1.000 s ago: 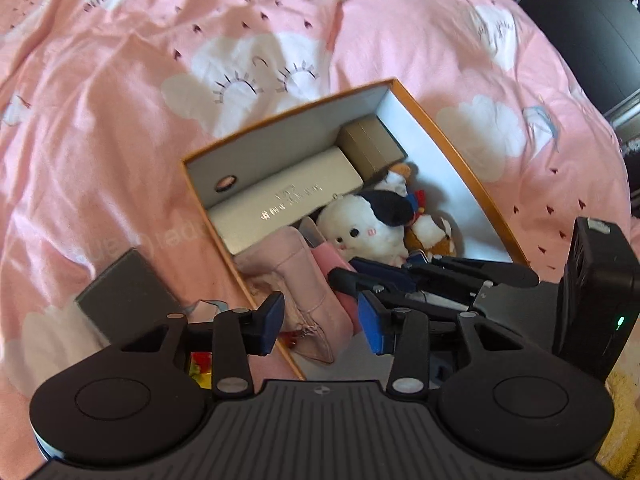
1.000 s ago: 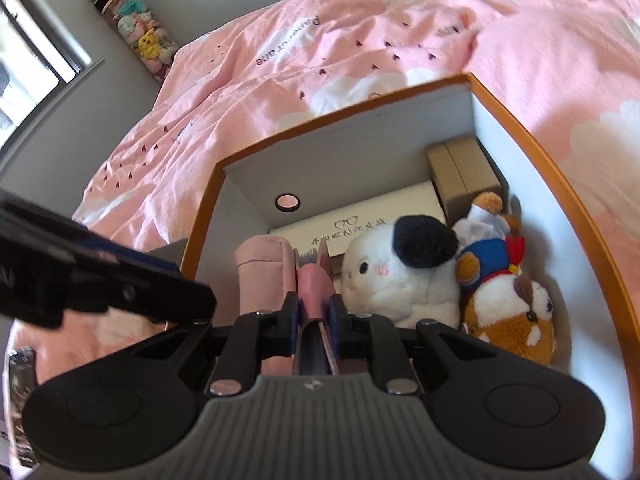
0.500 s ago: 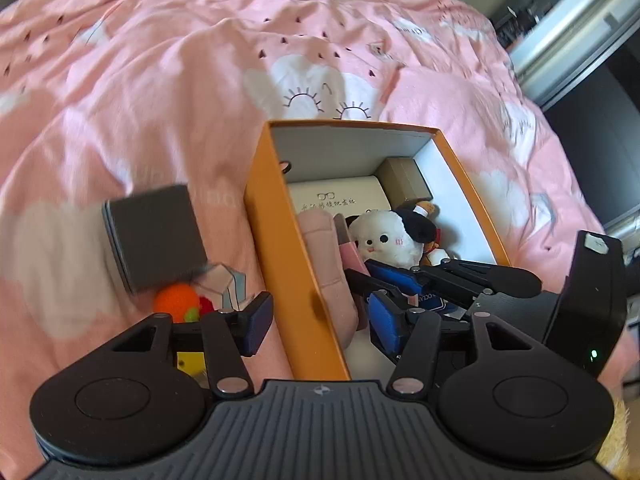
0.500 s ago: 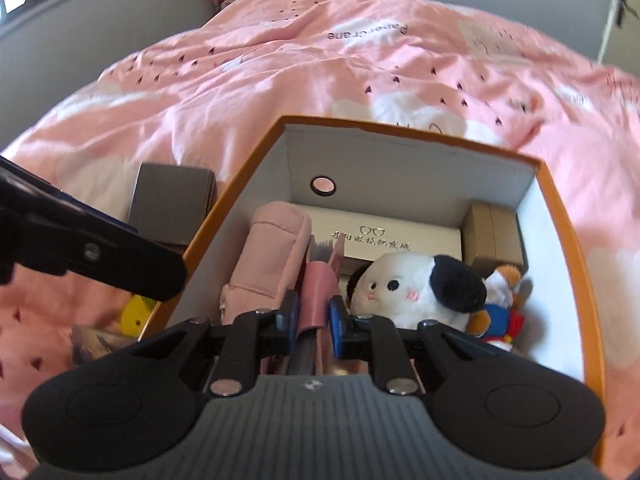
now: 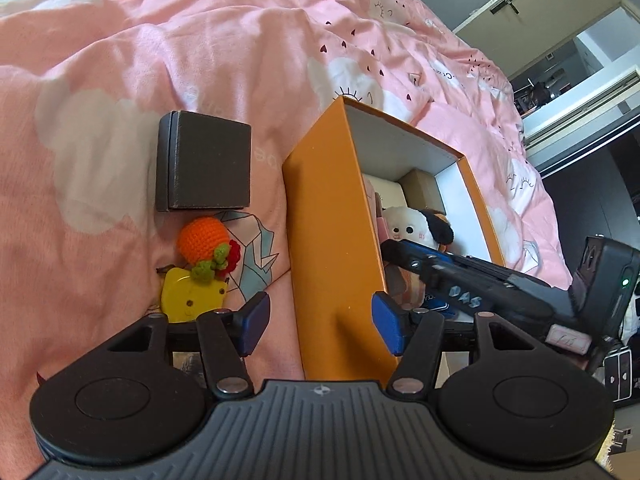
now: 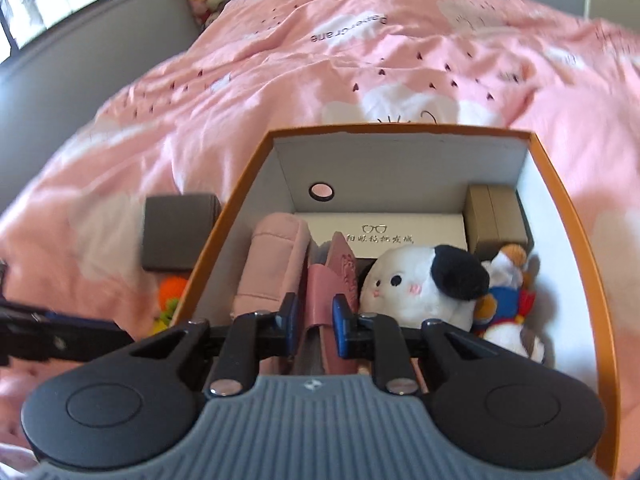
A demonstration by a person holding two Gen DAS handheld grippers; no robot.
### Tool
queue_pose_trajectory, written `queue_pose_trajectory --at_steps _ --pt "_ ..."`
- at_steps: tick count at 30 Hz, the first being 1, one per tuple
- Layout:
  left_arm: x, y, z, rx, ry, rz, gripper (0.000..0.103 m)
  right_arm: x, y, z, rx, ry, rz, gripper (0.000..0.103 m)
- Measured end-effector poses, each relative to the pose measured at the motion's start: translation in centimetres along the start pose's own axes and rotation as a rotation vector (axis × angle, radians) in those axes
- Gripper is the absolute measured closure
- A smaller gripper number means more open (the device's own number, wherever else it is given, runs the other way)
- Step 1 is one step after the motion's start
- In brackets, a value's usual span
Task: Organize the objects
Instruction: 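Release the pouch and wallet in the box and withdraw both grippers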
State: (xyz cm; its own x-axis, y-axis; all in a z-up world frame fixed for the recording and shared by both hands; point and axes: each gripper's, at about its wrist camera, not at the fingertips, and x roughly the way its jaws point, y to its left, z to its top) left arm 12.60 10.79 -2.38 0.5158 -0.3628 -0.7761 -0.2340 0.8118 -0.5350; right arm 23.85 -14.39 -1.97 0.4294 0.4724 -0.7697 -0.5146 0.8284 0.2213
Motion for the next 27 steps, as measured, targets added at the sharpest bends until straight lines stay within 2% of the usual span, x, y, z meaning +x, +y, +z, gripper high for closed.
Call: queue_pose_trajectory --at_steps 6,9,13,16,17,18,20,22,25,27 --pt "0.1 0.6 -0.6 -0.014 0.008 -0.024 0.035 -1.9 -0.4 -0.7 0.084 0.006 0.025 0.076" --pt "0.0 1.1 -1.2 -0.02 0.012 -0.006 0.035 -2.4 -0.4 -1.5 0.09 0.026 0.016 0.086" --pt "-0.4 1.6 -2.2 -0.028 0.027 -0.007 0.035 -2.5 0.1 -2.5 0.083 0.051 0.018 0.086" --pt "-0.9 1.9 -2.9 -0.02 0.026 0.003 0.035 -1.8 0.4 -2.8 0.052 0.06 -0.024 0.085" --pt "-1.1 2.0 -3.2 -0.018 0.024 0.009 0.035 -1.5 0.5 -2.9 0.044 0.063 -0.039 0.087" --pt "-1.3 2.1 -3.4 -0.019 0.022 0.016 0.035 -1.2 0.6 -2.9 0.037 0.064 -0.044 0.093" --pt "-1.6 2.4 -3.7 -0.021 0.017 0.035 0.035 -0.9 0.7 -3.0 0.033 0.062 -0.033 0.095" --pt "-1.9 2.5 -4.0 -0.022 0.013 0.052 0.035 -0.7 0.9 -3.0 0.028 0.063 -0.027 0.096" --pt "-2.5 2.7 -4.3 -0.012 0.011 0.068 0.035 -0.9 1.6 -3.1 -0.012 0.059 -0.064 0.094" --pt "-2.8 2.6 -4.5 0.009 0.011 0.081 0.035 -1.7 1.9 -3.2 -0.019 0.045 -0.084 0.09"
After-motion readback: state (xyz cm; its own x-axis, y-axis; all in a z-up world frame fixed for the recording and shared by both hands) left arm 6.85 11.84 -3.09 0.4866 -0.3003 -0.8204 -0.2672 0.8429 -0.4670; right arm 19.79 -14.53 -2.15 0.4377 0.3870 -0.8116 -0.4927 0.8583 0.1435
